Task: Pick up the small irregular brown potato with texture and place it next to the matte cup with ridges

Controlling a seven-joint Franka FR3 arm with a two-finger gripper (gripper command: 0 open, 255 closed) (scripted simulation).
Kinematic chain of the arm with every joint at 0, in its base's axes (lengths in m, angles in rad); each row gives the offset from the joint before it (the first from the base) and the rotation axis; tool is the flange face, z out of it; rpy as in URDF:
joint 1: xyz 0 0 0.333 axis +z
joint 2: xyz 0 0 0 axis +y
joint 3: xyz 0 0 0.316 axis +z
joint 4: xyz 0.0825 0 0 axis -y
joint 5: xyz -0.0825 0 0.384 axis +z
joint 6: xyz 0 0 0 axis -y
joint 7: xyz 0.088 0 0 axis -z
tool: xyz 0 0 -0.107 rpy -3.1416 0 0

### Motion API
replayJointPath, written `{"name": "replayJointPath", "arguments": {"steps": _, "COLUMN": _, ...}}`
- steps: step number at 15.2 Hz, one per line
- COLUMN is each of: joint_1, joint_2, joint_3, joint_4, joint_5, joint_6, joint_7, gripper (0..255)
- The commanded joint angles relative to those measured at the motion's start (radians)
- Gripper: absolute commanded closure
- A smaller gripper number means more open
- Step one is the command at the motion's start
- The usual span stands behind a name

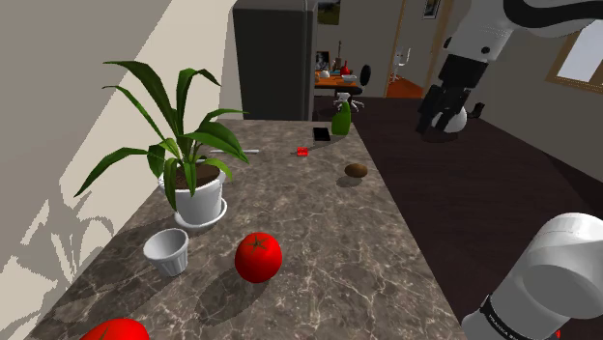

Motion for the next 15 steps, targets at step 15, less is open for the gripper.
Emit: {"name": "replayJointPath", "arguments": {"steps": 15, "joint_1": 0.029, "joint_2": 0.447, "joint_3": -0.149, "joint_4": 0.073, "joint_5": -0.082, "joint_6": 0.266, "joint_7": -0.334, "gripper": 0}}
